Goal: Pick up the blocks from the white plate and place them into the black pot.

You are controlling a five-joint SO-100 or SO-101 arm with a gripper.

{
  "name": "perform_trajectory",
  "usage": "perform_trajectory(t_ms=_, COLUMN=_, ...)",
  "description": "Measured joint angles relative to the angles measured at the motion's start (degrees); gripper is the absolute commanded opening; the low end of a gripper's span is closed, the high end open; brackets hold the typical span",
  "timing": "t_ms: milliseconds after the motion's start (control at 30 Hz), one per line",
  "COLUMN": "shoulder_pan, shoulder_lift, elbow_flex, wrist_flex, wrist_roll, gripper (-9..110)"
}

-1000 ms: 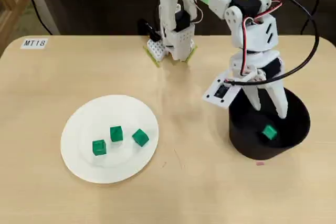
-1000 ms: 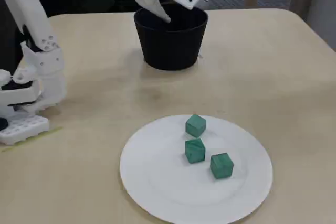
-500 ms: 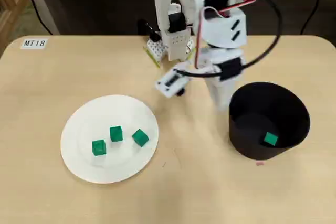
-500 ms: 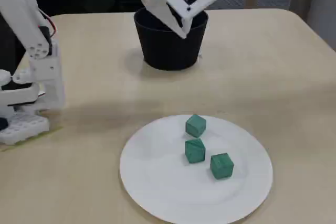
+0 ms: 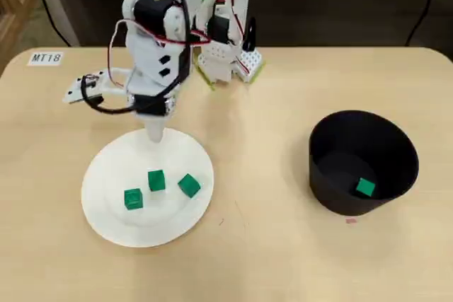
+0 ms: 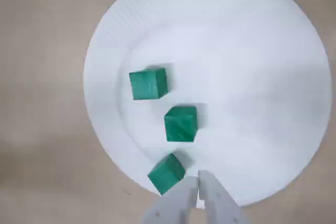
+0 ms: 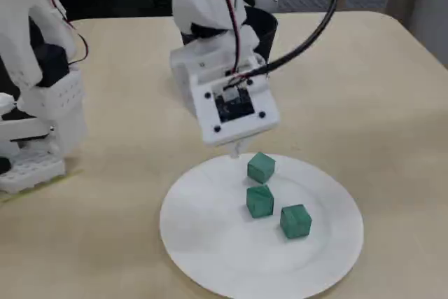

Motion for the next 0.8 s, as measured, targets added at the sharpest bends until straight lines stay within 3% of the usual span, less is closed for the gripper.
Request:
perform_trajectory(t_ms=233, shoulder_pan=2.1, shoulder_lift=-9.7, elbow_flex=-9.0, wrist_flex=0.7, wrist_roll=-6.2, gripper=-2)
perform_trajectory(t_ms=633, shoulder_pan=3.1, shoulder_lift=-32.7, elbow_flex=-36.6, wrist_flex=12.1, wrist_roll=-10.2, gripper=-2)
perform_trajectory(t_ms=800, shoulder_pan=2.6, shoulder_lift=-34.1, elbow_flex=-38.8, wrist_flex=12.4, wrist_roll=-9.8, gripper=21)
